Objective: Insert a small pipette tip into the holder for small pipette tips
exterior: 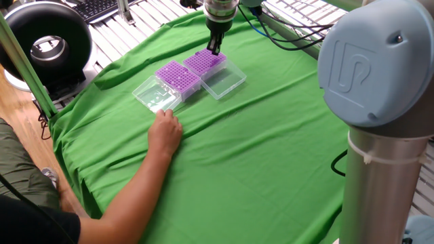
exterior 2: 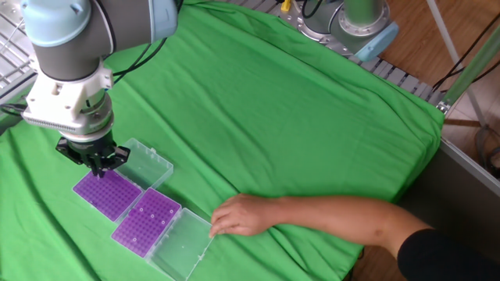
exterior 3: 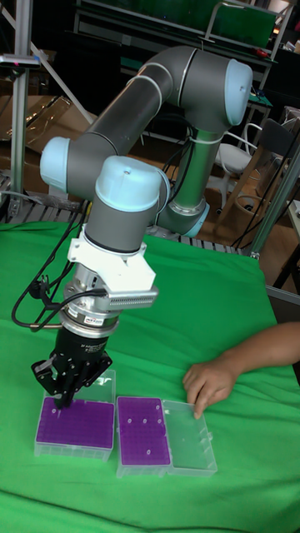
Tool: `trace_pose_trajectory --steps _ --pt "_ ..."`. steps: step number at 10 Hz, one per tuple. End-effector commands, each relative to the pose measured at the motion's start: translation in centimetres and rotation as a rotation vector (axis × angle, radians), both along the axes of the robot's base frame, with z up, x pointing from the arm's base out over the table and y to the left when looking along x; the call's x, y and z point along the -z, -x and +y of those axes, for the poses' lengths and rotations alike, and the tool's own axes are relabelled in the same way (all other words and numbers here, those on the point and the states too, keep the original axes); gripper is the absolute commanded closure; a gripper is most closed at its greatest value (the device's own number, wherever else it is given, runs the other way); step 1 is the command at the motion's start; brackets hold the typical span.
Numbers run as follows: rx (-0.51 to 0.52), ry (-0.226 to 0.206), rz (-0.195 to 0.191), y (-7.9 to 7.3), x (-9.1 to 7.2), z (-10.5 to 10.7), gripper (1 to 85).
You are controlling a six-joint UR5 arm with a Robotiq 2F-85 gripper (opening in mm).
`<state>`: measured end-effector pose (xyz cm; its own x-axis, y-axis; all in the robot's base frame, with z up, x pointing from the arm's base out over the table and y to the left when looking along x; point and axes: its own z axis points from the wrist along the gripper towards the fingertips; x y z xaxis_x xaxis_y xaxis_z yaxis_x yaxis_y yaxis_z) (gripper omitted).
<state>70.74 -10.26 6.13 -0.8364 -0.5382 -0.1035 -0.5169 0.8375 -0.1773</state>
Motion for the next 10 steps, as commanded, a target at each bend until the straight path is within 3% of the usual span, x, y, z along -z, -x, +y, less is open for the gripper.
trace_pose_trajectory --steps 1,7,10 --pt "-0.009 0.013 -0.004 -0.3 -0.4 -0.3 69.3" --pt "0.005 -0.01 -0.029 -1.0 -0.4 0.3 69.3" --pt "-0.008 -0.012 -0.009 0.1 0.0 -0.3 68.7"
